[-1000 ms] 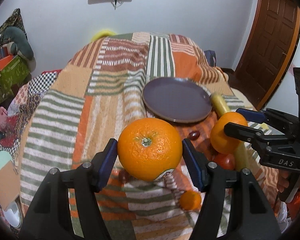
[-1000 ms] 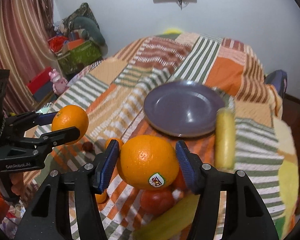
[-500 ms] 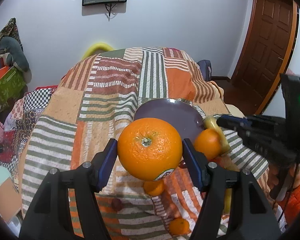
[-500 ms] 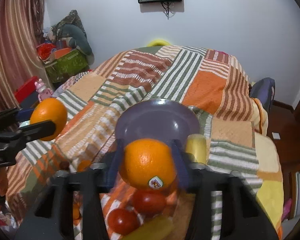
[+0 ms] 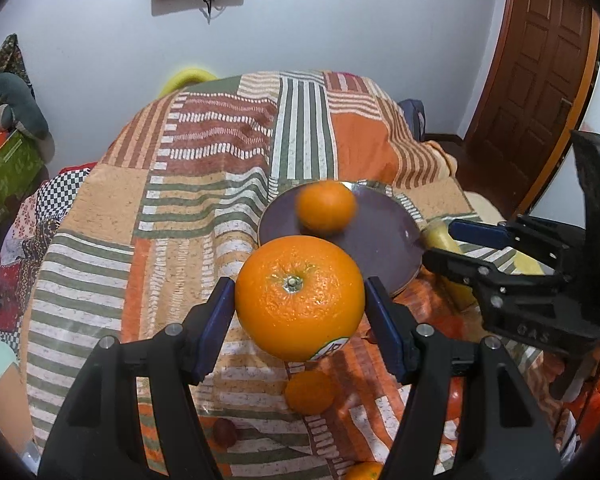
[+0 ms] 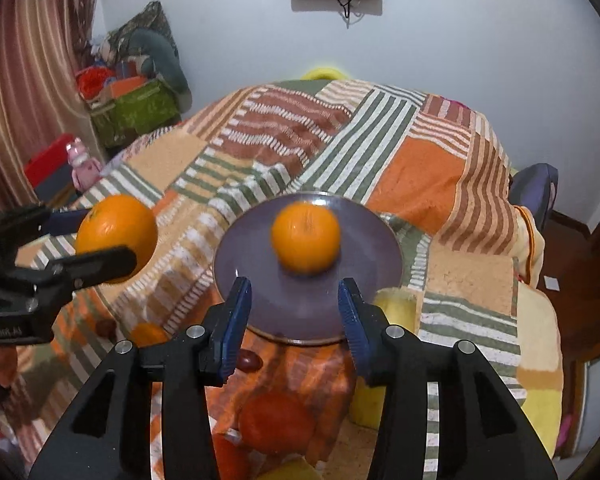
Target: Organize fruits
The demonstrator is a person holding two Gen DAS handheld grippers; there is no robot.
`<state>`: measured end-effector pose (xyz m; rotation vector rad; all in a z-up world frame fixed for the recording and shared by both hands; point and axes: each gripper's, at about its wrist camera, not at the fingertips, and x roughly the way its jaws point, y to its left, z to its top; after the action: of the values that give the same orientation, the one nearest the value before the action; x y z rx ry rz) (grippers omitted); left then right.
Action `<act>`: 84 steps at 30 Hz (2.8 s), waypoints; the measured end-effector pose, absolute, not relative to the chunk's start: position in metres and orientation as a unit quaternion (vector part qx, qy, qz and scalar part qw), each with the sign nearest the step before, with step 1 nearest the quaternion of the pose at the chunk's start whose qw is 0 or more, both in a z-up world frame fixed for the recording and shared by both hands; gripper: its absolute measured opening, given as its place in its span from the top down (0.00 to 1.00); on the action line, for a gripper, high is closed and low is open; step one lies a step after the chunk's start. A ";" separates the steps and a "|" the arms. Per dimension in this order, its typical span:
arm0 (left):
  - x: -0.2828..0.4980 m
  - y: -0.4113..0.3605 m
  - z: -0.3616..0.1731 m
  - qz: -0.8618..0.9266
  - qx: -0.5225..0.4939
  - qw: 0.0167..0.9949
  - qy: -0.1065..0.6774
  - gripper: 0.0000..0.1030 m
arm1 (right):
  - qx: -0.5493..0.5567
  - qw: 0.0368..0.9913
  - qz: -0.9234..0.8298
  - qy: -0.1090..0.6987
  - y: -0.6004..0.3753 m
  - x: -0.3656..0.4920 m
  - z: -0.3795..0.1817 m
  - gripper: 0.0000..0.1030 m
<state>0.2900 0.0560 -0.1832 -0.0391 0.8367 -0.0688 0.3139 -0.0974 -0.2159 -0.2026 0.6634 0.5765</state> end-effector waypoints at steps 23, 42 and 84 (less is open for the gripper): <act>0.374 0.051 -0.225 -0.027 -0.023 0.890 0.454 0.37 | -0.078 0.910 0.256 0.318 -0.118 0.363 -0.209 0.49; 0.356 0.132 -0.218 0.011 -0.018 0.902 0.431 0.37 | -0.152 0.882 0.264 0.360 0.010 0.480 -0.227 0.29; 0.406 0.032 -0.270 -0.063 0.067 0.868 0.488 0.26 | -0.163 0.834 0.307 0.429 -0.082 0.422 -0.267 0.35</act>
<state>0.4058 0.0315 -0.2701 0.1403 1.0213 -0.1324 0.4223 -0.0824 -0.2671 -0.3458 0.9088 0.6511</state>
